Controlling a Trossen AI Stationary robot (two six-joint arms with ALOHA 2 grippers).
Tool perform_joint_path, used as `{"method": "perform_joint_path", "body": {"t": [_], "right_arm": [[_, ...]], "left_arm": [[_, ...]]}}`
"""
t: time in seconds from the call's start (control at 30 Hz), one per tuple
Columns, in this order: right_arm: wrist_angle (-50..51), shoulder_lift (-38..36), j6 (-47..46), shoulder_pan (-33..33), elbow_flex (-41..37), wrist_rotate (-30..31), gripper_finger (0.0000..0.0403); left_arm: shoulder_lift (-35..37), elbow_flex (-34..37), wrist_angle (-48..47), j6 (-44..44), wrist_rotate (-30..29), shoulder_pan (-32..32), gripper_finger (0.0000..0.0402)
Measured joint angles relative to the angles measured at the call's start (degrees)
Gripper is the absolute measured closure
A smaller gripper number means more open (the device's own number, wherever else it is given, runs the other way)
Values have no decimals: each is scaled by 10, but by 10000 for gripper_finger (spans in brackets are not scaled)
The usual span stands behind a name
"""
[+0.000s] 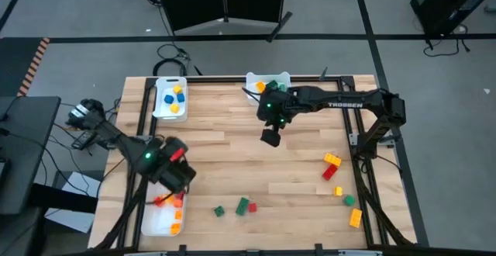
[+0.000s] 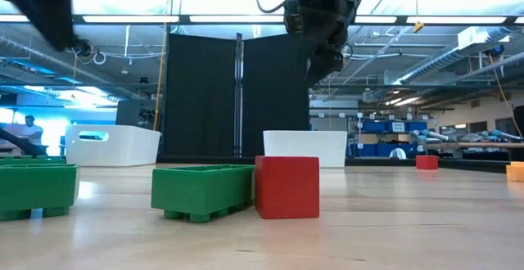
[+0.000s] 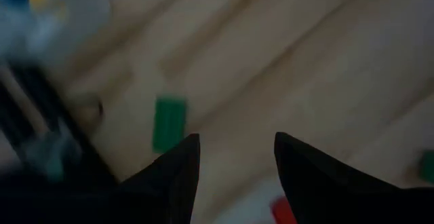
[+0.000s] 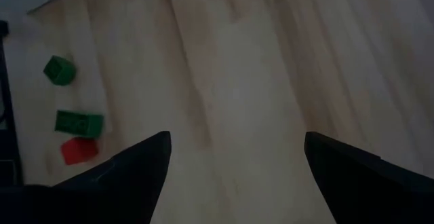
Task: Sort blocks by size
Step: Put the yellow 8 stud game piece into the top right white bin
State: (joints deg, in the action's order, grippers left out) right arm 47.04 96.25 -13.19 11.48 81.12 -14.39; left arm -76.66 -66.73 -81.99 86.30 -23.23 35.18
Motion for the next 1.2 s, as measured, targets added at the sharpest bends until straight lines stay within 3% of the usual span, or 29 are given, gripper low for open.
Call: {"method": "perform_joint_path", "body": {"t": [0.17,0.27,0.43,0.63,0.77,1.2], "right_arm": [[13,0,-34,-12,0,30,53],[44,0,-67,-22,0,65,53],[111,0,-137,-46,0,124,53],[173,0,-220,-88,0,234,53],[174,0,-252,-123,0,257,53],[207,0,-460,-187,0,284,51]], "left_arm": [[0,8,37,-216,-40,-80,203],[2,17,95,-332,-95,-112,203],[41,45,117,-431,-150,-150,204],[132,141,283,-587,-115,-191,204],[178,201,384,-676,-77,-220,204],[202,231,412,-841,-65,-305,204]]}}
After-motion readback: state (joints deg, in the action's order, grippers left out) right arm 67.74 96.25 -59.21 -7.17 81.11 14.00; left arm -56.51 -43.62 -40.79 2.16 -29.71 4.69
